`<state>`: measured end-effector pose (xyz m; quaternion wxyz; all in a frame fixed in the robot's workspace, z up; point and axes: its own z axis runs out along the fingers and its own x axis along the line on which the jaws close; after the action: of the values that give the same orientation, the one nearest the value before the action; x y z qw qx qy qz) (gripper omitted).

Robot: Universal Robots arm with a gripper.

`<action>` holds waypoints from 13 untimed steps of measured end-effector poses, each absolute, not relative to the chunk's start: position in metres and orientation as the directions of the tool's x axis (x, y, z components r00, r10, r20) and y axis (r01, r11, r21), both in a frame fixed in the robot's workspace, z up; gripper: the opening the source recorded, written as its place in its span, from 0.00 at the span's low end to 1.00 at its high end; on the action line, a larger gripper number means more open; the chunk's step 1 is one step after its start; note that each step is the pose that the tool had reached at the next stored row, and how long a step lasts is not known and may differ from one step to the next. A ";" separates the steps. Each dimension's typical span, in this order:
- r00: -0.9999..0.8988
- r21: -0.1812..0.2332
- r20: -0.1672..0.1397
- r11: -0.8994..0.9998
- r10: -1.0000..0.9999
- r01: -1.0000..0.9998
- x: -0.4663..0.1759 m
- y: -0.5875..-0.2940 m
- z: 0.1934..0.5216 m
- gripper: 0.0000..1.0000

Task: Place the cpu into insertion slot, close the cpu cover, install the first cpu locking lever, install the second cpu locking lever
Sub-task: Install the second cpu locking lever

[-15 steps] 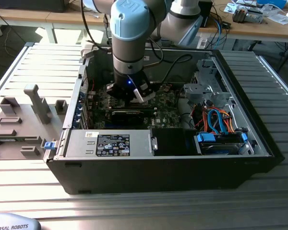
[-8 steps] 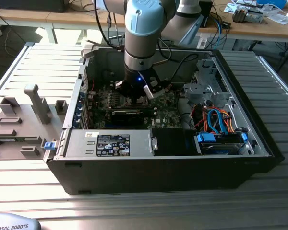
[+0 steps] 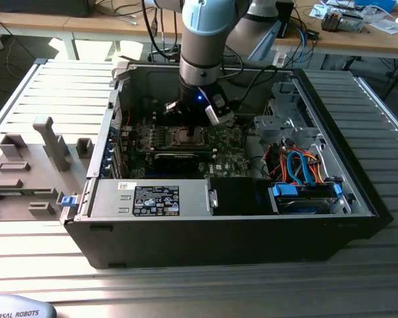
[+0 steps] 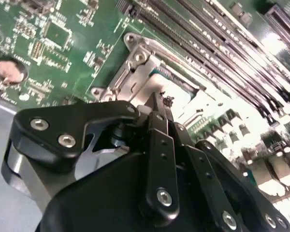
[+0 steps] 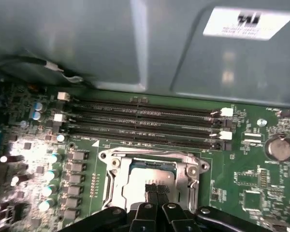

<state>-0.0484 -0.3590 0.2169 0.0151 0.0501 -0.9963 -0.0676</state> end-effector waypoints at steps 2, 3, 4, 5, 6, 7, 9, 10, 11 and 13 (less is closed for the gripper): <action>-0.995 0.093 0.028 0.991 -0.101 -0.098 -0.048 -0.355 0.222 0.11; -0.995 0.072 0.030 0.993 -0.100 -0.098 -0.048 -0.353 0.223 0.11; -0.995 0.056 0.032 0.994 -0.100 -0.098 -0.048 -0.352 0.223 0.11; -0.995 0.032 0.034 0.995 -0.099 -0.098 -0.048 -0.348 0.223 0.11; -0.995 0.015 0.036 0.995 -0.098 -0.098 -0.048 -0.345 0.223 0.11; -0.995 0.006 0.036 0.995 -0.098 -0.098 -0.048 -0.340 0.223 0.11; -0.995 0.005 0.037 0.995 -0.098 -0.098 -0.048 -0.335 0.223 0.11; -0.995 0.005 0.037 0.995 -0.098 -0.098 -0.048 -0.335 0.223 0.11; -0.994 0.005 0.037 0.995 -0.098 -0.098 -0.048 -0.335 0.223 0.11; -0.995 0.005 0.037 0.995 -0.098 -0.098 -0.048 -0.335 0.223 0.11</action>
<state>-0.0484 -0.3347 0.2233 0.0184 0.0490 -0.9986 -0.0014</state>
